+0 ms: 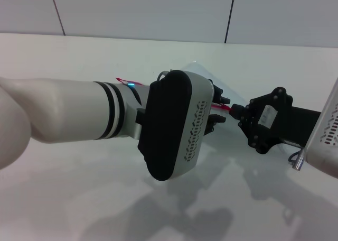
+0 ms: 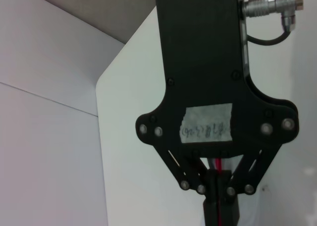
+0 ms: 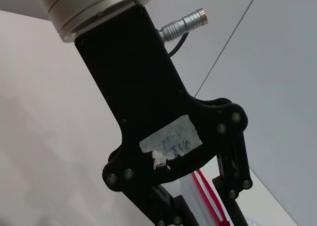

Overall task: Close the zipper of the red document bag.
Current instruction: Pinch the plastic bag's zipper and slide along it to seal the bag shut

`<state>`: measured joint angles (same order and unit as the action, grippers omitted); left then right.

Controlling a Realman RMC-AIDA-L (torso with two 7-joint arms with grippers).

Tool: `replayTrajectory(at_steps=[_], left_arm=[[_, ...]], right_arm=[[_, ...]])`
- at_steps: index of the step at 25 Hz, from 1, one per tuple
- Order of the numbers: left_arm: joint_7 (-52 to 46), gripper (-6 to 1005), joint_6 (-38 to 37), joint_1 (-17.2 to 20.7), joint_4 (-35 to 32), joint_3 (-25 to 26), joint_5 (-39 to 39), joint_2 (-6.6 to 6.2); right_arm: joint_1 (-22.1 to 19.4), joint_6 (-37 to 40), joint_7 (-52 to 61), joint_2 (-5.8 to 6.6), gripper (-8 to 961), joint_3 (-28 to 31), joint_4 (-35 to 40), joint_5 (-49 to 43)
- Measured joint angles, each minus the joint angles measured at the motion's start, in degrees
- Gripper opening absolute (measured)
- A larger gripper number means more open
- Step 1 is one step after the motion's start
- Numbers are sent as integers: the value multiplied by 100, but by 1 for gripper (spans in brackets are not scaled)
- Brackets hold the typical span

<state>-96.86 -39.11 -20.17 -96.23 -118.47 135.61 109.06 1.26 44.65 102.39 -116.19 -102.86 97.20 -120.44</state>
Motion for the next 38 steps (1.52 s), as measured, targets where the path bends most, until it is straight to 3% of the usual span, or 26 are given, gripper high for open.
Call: replayTrajectory(at_steps=[26,29,38], left_arm=[[0,241,4,-8,-2,-3,15,54],[-20,144,5,-12,-1,1,36,55],[-42,112,0,-45,13,0,52,54]], right_arm=[[33,-17,-10,0,117,-6,0,3],[33,-17,-9,0,118,-2,0,3],[33,-17,-9,0,123,4,1,3]])
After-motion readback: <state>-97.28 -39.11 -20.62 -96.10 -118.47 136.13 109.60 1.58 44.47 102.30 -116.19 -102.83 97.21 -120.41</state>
